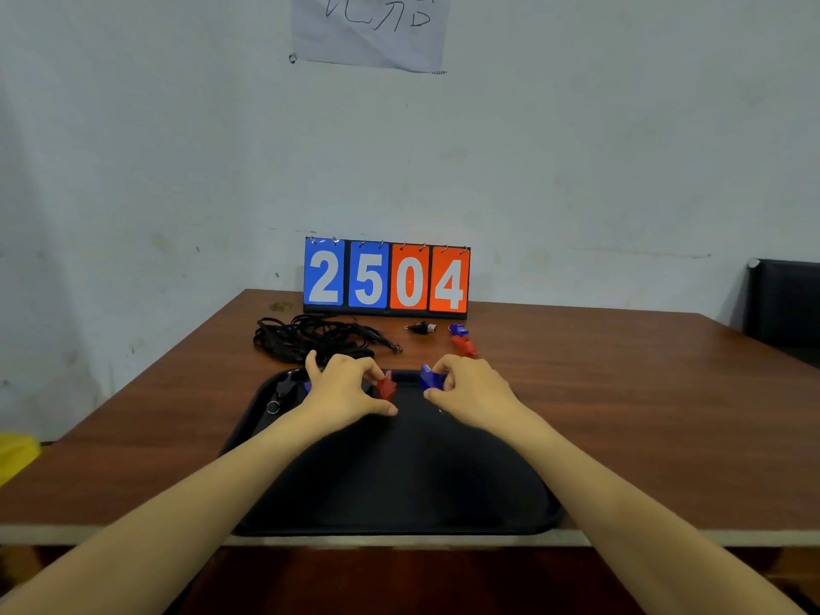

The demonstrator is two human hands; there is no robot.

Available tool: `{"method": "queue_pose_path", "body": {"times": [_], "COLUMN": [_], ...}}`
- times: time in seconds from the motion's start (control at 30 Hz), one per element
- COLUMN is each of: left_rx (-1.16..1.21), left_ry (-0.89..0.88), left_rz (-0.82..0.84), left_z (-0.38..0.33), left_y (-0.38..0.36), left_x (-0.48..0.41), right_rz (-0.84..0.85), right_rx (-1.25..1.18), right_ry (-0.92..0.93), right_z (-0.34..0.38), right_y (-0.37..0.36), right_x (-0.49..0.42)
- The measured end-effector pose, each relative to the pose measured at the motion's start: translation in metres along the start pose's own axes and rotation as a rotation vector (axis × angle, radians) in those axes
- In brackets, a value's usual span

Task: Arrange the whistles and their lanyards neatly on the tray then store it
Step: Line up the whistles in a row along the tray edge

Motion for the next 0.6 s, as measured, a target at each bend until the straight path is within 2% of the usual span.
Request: {"method": "queue_pose_path", "body": {"times": [0.43,0.6], "left_rx": [-0.138,-0.161], "left_ry": [-0.053,-0.149], "left_rz": [0.014,0.075], "left_z": [-0.004,-0.003], "left_y": [-0.008,-0.004], "left_x": [-0.007,-0.001], "right_rz": [0.000,-0.009], "right_rx": [-0.025,-0.025], "right_ry": [0.002,-0.004], "right_z": [-0.007,-0.012], "right_y": [-0.008,-0.006], "right_x": [-0.004,-0.003]}}
Point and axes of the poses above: each hand's wrist, its own x-axis away from the middle knuckle, its own y-axis out of the back of the hand, z = x × y, the point moved 4 cm from there along -x, towards the middle knuckle, and after that the axes turned 11 degrees about y, right-handed, at the moved point
